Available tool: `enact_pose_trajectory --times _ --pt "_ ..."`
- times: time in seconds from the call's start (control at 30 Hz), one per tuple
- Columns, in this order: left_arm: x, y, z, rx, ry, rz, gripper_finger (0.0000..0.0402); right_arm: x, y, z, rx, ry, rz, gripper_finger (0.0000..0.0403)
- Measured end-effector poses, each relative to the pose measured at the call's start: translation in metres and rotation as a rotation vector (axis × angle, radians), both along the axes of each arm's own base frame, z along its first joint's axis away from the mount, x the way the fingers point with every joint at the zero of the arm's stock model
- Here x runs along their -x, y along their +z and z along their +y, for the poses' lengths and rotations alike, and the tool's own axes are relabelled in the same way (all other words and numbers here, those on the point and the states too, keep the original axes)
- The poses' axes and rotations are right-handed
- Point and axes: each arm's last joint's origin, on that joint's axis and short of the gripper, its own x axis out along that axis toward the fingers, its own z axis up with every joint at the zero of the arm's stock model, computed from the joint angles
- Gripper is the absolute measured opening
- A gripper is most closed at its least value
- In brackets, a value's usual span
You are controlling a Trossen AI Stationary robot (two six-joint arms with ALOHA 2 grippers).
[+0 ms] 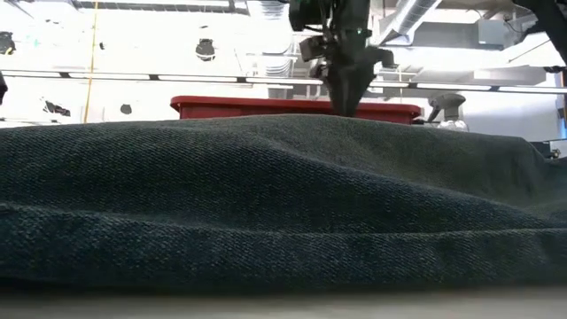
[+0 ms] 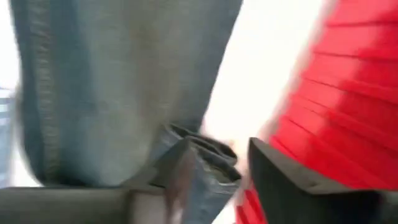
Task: Fold Laundry from Bin
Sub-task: Fold the blue denim pants
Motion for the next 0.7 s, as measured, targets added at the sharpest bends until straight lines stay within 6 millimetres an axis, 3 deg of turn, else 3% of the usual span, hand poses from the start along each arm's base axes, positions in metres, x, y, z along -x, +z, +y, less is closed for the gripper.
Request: enact_pose_trajectory --times 0.13,0.23,0.4,0.6,0.7 --pt "0.0 0.0 -0.001 0.002 -0.005 -0.001 0.0103 0.002 -0.008 -0.018 -0.009 -0.034 0.035 0.0264" --pt "0.0 0.0 -0.001 -0.005 -0.017 0.005 0.0103 0.003 -0.019 -0.026 -0.039 0.025 0.109 0.0296" --pt "0.0 0.0 -0.001 0.02 0.002 0.014 0.0103 -0.009 -0.041 -0.035 -0.082 0.057 0.129 0.0305" --pt "0.001 -0.001 -0.001 0.066 0.038 0.034 0.0103 -0.009 -0.081 -0.056 -0.146 0.034 0.302 0.0305" --pt "0.001 -0.001 -0.001 0.069 0.035 0.049 0.0103 -0.008 -0.087 -0.068 -0.149 0.01 0.297 0.0305"
